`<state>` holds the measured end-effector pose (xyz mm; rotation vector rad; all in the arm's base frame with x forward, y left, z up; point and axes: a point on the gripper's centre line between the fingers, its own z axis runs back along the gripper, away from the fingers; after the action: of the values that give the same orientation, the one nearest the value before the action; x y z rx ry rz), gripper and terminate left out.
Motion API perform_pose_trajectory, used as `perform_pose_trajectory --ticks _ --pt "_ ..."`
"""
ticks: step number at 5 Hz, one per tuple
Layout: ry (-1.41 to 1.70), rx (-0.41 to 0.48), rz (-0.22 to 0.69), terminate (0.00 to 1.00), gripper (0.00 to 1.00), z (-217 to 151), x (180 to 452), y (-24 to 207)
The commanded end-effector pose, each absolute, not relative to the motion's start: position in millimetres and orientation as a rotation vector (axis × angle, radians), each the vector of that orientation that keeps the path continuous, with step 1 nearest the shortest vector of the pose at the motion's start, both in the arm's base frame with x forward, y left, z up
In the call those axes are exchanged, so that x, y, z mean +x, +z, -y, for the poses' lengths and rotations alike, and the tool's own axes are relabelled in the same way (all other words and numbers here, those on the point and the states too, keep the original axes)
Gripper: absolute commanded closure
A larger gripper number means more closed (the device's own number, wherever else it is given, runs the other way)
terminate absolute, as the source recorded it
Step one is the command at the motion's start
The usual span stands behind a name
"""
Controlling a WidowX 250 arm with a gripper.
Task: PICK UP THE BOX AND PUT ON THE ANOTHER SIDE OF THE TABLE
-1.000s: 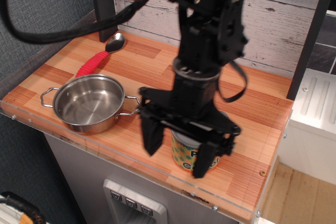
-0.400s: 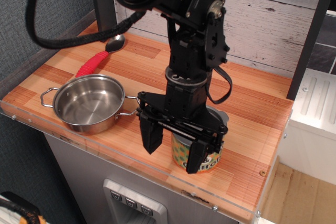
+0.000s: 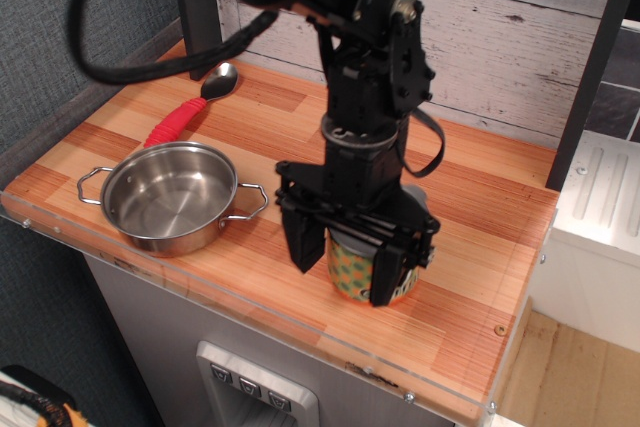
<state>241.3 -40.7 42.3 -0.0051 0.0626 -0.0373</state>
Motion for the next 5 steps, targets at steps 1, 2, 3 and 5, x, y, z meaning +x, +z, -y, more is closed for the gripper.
perform_pose_trajectory --ticks 1,2,3,5 --pt "-0.092 -0.021 0.024 0.0 0.0 44 282 51" --pt "-0.113 -0.01 0.054 0.0 0.0 43 296 54" --pt "-0.098 -0.009 0.065 0.0 0.0 39 313 54" --pt "-0.095 -0.026 0.134 0.0 0.0 39 342 59"
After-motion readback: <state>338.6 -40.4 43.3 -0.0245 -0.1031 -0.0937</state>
